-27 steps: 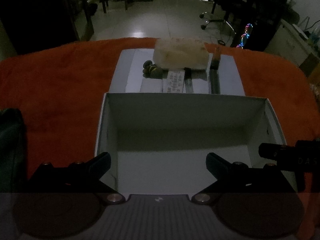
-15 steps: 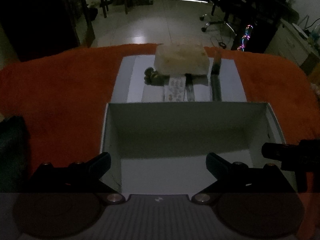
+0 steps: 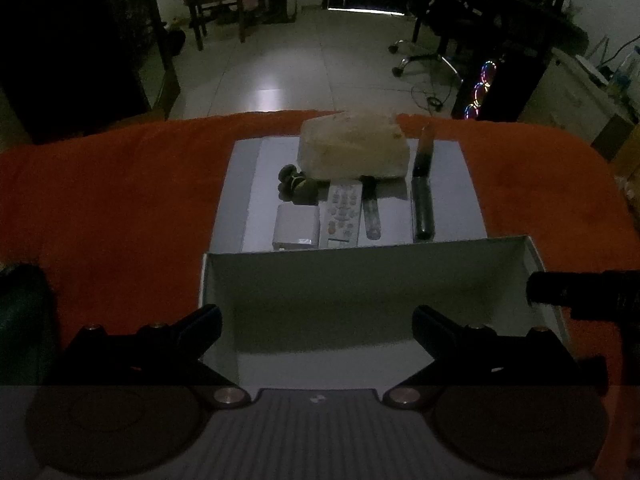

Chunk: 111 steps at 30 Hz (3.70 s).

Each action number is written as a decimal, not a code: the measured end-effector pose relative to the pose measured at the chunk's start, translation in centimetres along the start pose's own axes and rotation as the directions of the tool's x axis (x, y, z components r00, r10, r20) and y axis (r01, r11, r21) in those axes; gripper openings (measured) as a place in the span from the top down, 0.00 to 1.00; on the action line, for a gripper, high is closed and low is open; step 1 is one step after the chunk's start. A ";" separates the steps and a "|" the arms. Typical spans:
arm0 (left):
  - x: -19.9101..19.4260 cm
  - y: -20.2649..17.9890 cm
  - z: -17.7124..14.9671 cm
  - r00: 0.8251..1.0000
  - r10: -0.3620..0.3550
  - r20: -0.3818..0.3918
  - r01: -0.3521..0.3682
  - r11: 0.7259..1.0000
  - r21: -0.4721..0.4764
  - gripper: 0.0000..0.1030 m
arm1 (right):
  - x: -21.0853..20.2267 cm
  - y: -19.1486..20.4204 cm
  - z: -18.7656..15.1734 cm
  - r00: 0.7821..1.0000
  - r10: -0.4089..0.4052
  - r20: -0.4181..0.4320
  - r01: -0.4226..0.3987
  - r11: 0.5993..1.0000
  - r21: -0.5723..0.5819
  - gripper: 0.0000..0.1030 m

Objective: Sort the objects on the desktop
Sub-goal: 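Move both grippers toward the objects on the white paper sheet, then close the left gripper on the white charger while the right gripper grasps the black marker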

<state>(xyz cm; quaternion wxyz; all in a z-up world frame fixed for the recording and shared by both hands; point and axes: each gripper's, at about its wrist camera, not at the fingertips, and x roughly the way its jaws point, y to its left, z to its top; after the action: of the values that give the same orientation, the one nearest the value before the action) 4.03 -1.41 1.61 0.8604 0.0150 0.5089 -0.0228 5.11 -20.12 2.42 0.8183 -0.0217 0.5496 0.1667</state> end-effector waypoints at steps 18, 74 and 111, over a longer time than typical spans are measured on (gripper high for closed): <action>5.1 1.3 5.3 0.999 -0.010 -0.049 0.006 0.996 -0.086 0.00 | 3.4 -0.2 6.1 1.000 0.025 0.007 -0.025 1.000 0.003 0.00; 23.7 2.8 10.9 0.975 -0.026 -0.221 0.023 1.000 -0.016 0.48 | 24.3 0.0 13.9 0.974 -0.004 -0.228 0.011 1.000 0.029 0.31; 25.3 3.7 12.0 0.954 0.007 -0.298 -0.022 0.999 -0.045 0.51 | 25.3 0.8 13.9 0.966 -0.095 -0.242 0.074 0.993 -0.092 0.67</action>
<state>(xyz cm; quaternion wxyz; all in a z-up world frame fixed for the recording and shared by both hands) 26.92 1.12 -14.73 0.7740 0.0016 0.6331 -0.0019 25.88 -10.04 -14.87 0.7489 -0.0992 0.6379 0.1500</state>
